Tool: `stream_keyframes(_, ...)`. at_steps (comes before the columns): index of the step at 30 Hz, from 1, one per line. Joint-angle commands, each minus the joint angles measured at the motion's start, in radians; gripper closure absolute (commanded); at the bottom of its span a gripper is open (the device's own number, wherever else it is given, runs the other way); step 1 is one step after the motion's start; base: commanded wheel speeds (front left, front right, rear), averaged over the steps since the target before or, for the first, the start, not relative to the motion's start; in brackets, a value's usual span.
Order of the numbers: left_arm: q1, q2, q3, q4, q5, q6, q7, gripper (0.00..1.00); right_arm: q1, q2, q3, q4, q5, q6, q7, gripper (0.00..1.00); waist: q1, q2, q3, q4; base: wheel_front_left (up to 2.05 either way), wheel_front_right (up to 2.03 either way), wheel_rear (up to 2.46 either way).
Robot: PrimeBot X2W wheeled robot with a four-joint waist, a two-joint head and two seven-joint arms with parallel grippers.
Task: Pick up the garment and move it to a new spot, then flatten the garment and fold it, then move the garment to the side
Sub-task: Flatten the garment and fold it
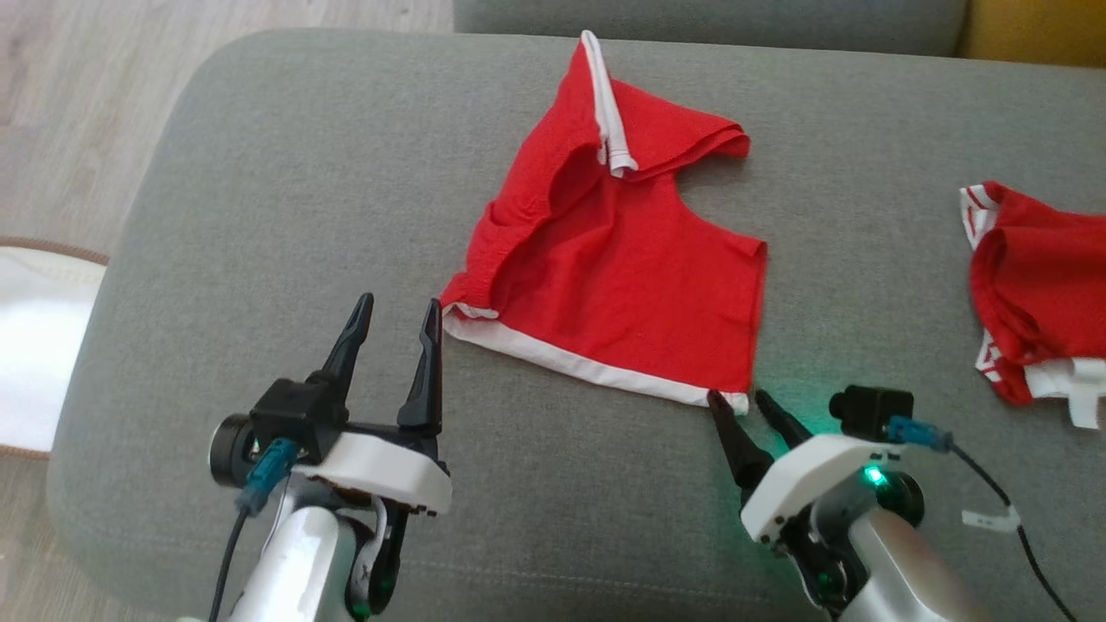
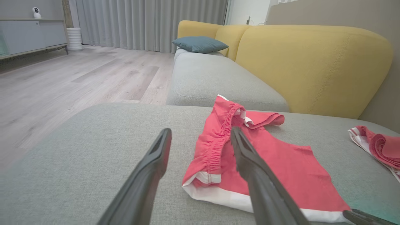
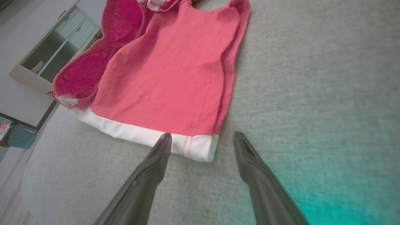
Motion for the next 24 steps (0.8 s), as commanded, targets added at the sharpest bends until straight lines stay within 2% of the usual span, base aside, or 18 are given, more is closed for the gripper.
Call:
stream_keyframes(1, -0.047, 0.005, 0.026, -0.031, -0.002, -0.003, -0.012, 0.00, -0.020, 0.006, 0.029, -0.005, 0.010, 0.007, -0.005, 0.00, 0.0000, 0.0000, 0.002, 0.005, 0.00, 0.00, 0.00)
stream_keyframes(5, -0.048, 0.005, 0.025, -0.032, -0.004, -0.001, -0.012, 0.00, -0.042, 0.006, 0.058, 0.039, 0.026, 0.007, -0.009, 0.00, 0.0000, 0.0000, 0.004, 0.018, 0.00, 0.00, 0.00)
stream_keyframes(6, -0.049, 0.005, 0.025, -0.032, -0.005, -0.001, -0.012, 0.00, -0.046, 0.006, 0.064, 0.048, 0.029, 0.007, -0.011, 0.16, 0.0000, 0.0000, 0.003, 0.020, 0.00, 0.00, 0.00)
stream_keyframes(8, -0.048, 0.005, 0.025, -0.032, -0.006, 0.002, -0.012, 0.00, -0.054, 0.006, 0.077, 0.064, 0.035, 0.007, -0.011, 0.37, 0.0000, 0.0000, 0.002, 0.021, 0.00, 0.00, 0.00)
stream_keyframes(9, -0.047, 0.005, 0.026, -0.033, -0.006, 0.003, -0.012, 0.00, -0.057, 0.006, 0.082, 0.069, 0.039, 0.007, -0.012, 0.58, 0.0000, 0.0000, 0.001, 0.020, 0.00, 0.00, 0.00)
stream_keyframes(10, -0.045, 0.005, 0.028, -0.033, -0.006, 0.004, -0.012, 0.00, -0.059, 0.006, 0.088, 0.074, 0.043, 0.007, -0.013, 1.00, 0.0000, 0.0000, -0.001, 0.018, 0.00, 0.00, 0.00)
stream_keyframes(17, -0.035, 0.005, 0.036, -0.033, -0.004, 0.005, -0.012, 0.00, -0.073, 0.006, 0.073, 0.108, 0.025, 0.007, -0.039, 1.00, 0.0000, 0.0000, -0.024, -0.012, 0.00, 0.00, 0.00)
stream_keyframes(24, -0.026, 0.005, 0.034, -0.040, -0.005, 0.009, -0.012, 0.00, -0.107, 0.006, -0.028, 0.128, -0.064, 0.007, -0.073, 1.00, 0.0000, 0.0000, -0.043, -0.049, 0.00, 0.00, 0.00)
